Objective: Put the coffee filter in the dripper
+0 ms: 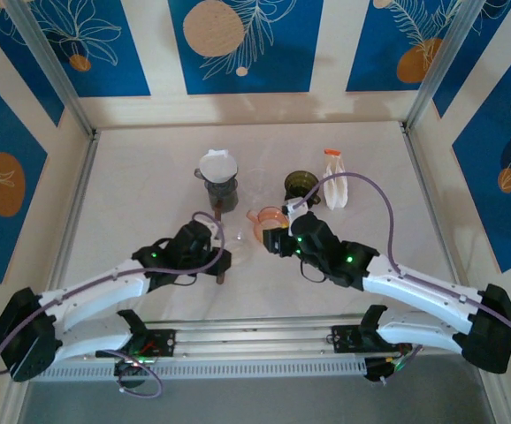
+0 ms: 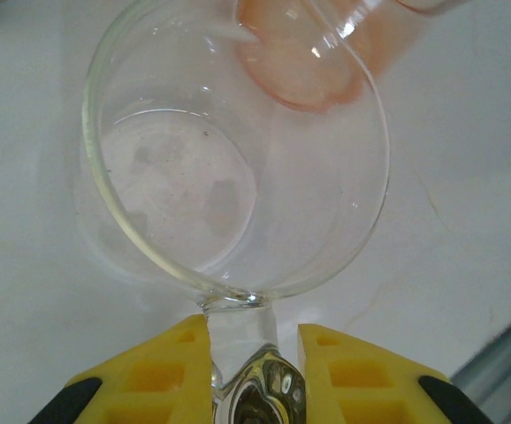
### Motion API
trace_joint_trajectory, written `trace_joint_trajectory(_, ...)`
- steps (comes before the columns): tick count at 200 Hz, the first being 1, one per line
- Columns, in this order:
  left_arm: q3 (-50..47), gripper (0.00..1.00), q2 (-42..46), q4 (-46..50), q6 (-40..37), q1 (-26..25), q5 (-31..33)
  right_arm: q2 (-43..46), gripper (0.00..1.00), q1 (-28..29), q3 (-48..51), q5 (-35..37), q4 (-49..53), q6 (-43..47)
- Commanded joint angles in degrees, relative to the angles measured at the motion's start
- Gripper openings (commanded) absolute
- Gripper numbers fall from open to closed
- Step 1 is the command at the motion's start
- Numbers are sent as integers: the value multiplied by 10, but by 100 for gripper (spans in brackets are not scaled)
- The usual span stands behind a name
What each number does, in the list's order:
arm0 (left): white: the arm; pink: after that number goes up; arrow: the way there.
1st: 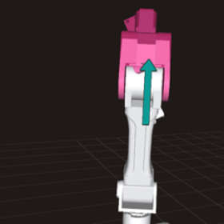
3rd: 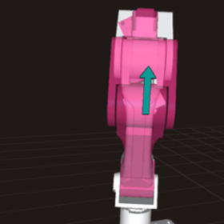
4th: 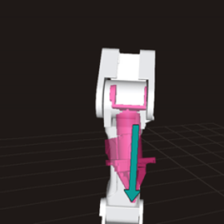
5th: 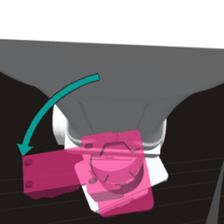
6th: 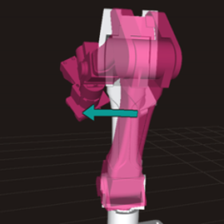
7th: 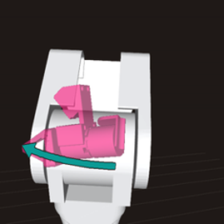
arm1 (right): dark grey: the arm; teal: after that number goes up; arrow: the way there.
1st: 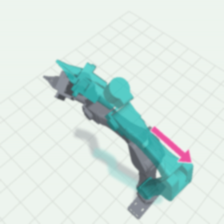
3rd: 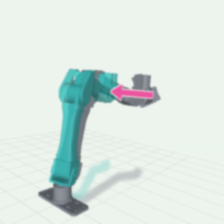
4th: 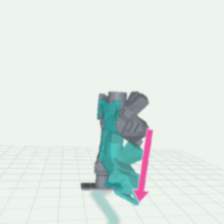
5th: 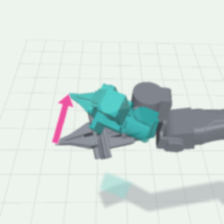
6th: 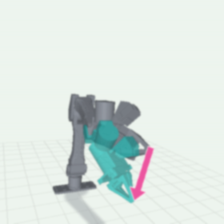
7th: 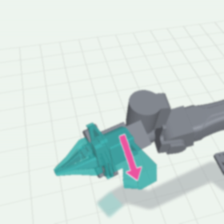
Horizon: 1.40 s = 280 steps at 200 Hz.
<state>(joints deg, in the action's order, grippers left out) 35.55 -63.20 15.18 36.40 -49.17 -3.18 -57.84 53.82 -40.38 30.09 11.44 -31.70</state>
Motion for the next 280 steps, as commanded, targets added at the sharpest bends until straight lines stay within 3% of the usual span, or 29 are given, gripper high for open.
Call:
trace_joint_trajectory(1, 29, 0, -42, 21, -44, -50, -27, 30, 58, -9, 6, 37, 64, -29)
trace_joint_trajectory(68, 88, 0, -102, 90, -71, -75, -48, 13, 60, -44, -32, 7, 151, -70)
trace_joint_trajectory(101, 95, 24, -105, 97, -73, -77, -45, 0, 61, -71, -42, -40, 156, -78)
trace_joint_trajectory(134, 106, 42, -93, 101, -73, -79, -40, -12, 61, -83, -61, -44, 173, -79)
trace_joint_trajectory(168, 123, 69, -67, 99, -65, -79, -30, -30, 61, -92, -84, -45, 188, -76)
trace_joint_trajectory(201, 153, 85, -13, 96, -58, -79, -9, -58, 61, -116, -112, -61, 191, -57)
trace_joint_trajectory(213, 165, 99, 14, 96, -58, -78, 14, -76, 61, -128, -126, -68, 191, -46)
trace_joint_trajectory(249, 171, 100, 79, 113, -77, -79, 112, -163, 61, -177, -184, -122, 170, -6)
trace_joint_trajectory(280, 107, 100, 142, 117, -55, -79, 192, -255, 56, -219, -241, -162, 136, -2)
